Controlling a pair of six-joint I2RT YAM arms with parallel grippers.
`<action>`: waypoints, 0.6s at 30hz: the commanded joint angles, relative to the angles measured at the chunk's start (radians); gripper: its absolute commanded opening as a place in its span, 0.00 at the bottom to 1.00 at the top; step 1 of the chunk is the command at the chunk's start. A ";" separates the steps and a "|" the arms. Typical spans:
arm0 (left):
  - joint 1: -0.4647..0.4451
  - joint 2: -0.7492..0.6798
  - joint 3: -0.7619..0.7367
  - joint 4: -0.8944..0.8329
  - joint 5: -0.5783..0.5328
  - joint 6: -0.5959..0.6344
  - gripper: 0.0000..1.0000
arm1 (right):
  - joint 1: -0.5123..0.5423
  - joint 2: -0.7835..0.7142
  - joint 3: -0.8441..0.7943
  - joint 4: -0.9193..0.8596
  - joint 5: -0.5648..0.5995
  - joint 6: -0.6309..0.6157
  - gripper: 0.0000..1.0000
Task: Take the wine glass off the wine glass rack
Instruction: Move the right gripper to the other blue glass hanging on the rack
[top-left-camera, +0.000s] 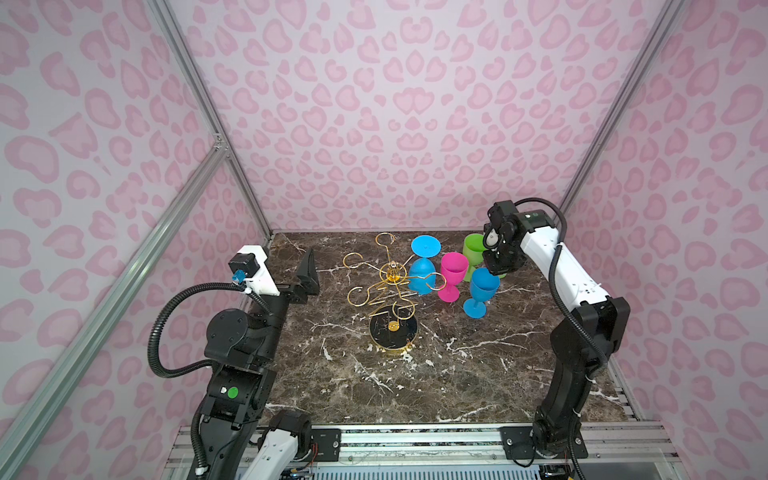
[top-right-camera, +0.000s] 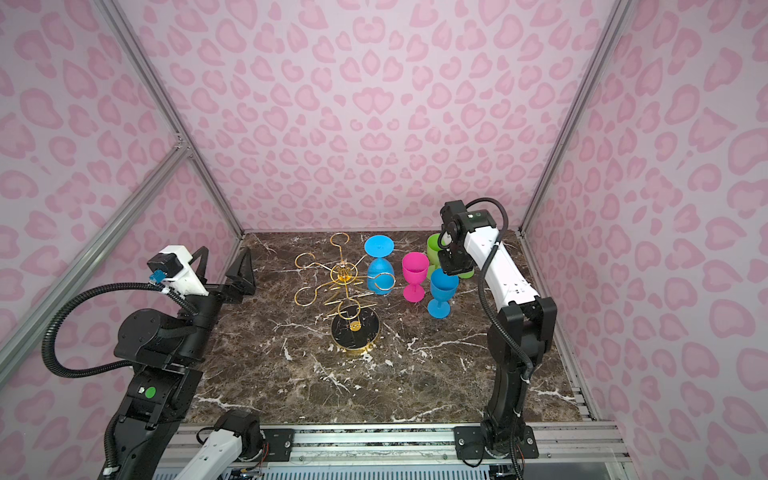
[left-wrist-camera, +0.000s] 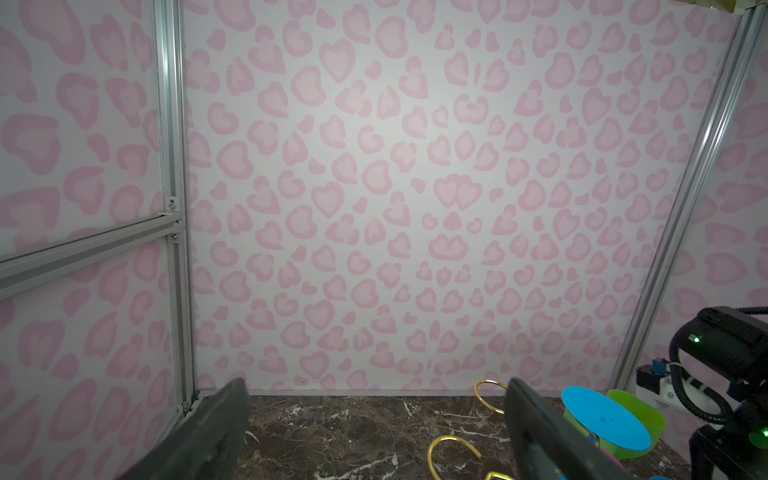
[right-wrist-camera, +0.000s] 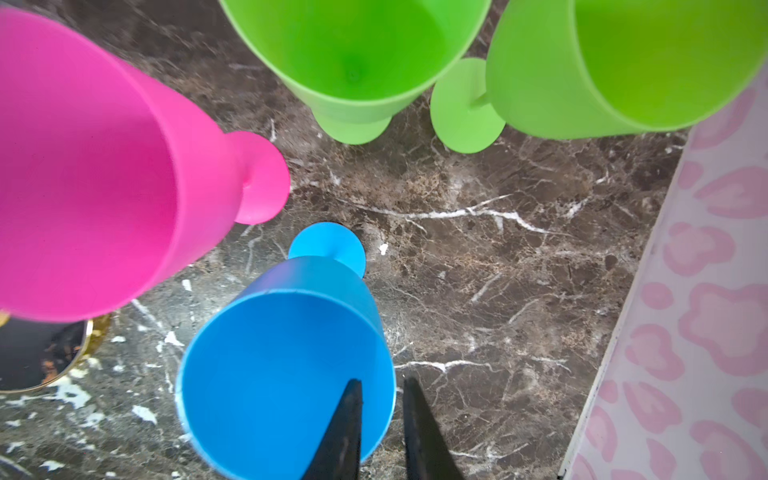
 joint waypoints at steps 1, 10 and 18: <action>0.001 0.000 0.004 0.022 -0.007 0.000 0.97 | 0.001 -0.054 0.031 -0.015 -0.072 0.018 0.19; 0.000 0.003 -0.005 0.024 -0.025 -0.029 0.97 | -0.002 -0.427 -0.276 0.345 -0.470 0.199 0.31; 0.000 -0.007 -0.001 0.018 -0.030 -0.047 0.97 | 0.001 -0.646 -0.633 0.936 -0.743 0.625 0.52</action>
